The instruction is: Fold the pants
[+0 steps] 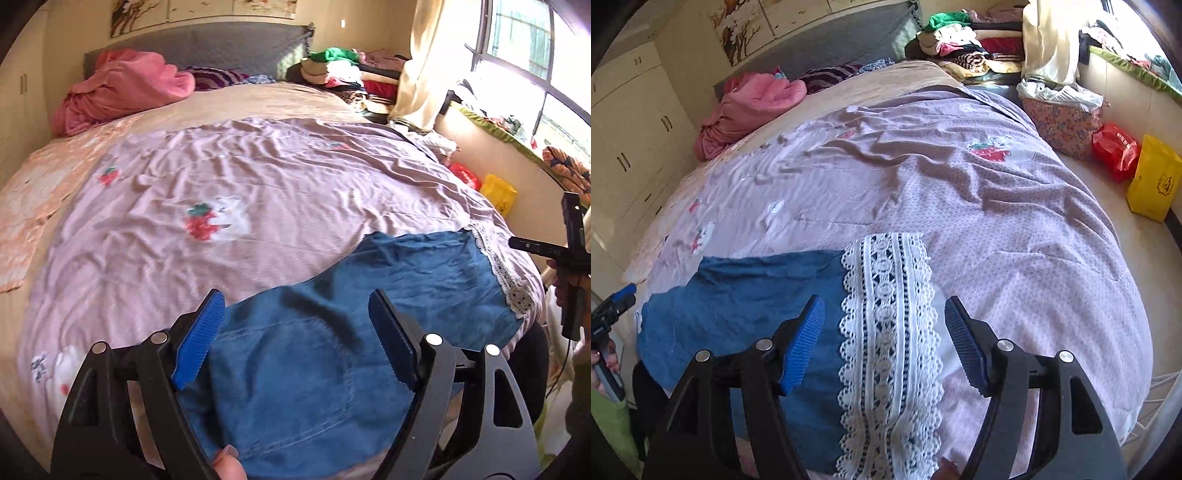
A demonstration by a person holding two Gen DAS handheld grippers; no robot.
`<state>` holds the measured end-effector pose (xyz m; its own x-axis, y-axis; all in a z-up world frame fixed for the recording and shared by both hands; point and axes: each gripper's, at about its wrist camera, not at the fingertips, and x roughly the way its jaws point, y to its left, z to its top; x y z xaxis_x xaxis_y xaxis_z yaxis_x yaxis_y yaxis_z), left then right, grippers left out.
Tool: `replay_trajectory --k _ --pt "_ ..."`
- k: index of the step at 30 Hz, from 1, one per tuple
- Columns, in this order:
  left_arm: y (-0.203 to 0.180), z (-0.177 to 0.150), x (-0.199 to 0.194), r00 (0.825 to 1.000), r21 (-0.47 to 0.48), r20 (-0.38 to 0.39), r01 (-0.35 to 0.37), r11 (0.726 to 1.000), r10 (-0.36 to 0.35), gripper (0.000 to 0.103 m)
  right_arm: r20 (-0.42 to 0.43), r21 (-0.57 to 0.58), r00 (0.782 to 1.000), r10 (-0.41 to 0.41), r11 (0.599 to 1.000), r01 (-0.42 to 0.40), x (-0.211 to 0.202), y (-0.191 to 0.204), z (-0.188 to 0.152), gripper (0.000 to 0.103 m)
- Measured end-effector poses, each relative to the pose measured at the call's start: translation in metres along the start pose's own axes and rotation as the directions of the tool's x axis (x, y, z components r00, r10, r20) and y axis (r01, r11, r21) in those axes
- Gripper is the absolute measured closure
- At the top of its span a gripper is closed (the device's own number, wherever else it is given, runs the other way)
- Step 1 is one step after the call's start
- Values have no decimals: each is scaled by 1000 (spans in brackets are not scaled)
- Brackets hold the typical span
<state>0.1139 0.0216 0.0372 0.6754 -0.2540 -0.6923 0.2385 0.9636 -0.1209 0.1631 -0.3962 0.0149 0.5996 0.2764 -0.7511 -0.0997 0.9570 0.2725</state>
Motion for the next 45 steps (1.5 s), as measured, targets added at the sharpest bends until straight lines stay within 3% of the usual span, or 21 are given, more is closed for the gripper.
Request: replay_trajectory --k 5,12,16,19,21,28,31,33,35,36,38,39,40,45 --pt "-40 26 53 992 30 -66 111 993 -109 30 -57 50 997 60 997 -58 34 -15 24 37" --pt "-48 36 109 981 52 -159 123 991 -114 31 -122 106 985 123 988 -110 74 -33 39 37" --pt "-40 36 126 970 10 -197 144 989 -140 38 -156 76 973 168 985 -158 87 -28 37 63" --pt "-38 35 137 963 -1 -223 156 988 -152 43 -122 0 979 161 987 -162 79 -15 31 75" --pt "-39 33 142 956 -9 -237 177 984 -174 45 -95 -48 979 180 982 -185 70 -6 26 77" --pt "-53 33 156 939 24 -263 234 972 -219 45 -87 -173 988 131 974 -145 59 6 19 75" --pt "-55 35 159 933 5 -267 250 968 -240 54 -112 -134 985 128 981 -143 70 -2 22 72" --pt "-53 37 162 923 -29 -272 275 961 -272 68 -141 -87 980 141 984 -154 81 -10 22 69" --pt "-51 37 161 913 -57 -271 302 952 -306 81 -157 -9 970 188 981 -191 87 -19 23 61" --pt "-52 36 160 911 -56 -272 306 951 -309 83 -154 25 964 215 976 -214 87 -22 23 58" --pt "-54 35 158 911 -48 -275 305 951 -307 89 -145 48 960 238 971 -233 86 -24 22 62" --pt "-54 35 158 914 -48 -274 298 953 -300 91 -136 48 960 246 969 -242 85 -23 22 79" --pt "-55 36 156 918 -44 -266 292 955 -293 92 -125 52 956 264 964 -259 82 -22 21 85" --pt "-57 46 136 949 -11 -194 253 968 -250 96 10 -65 971 239 969 -238 47 -1 24 87"
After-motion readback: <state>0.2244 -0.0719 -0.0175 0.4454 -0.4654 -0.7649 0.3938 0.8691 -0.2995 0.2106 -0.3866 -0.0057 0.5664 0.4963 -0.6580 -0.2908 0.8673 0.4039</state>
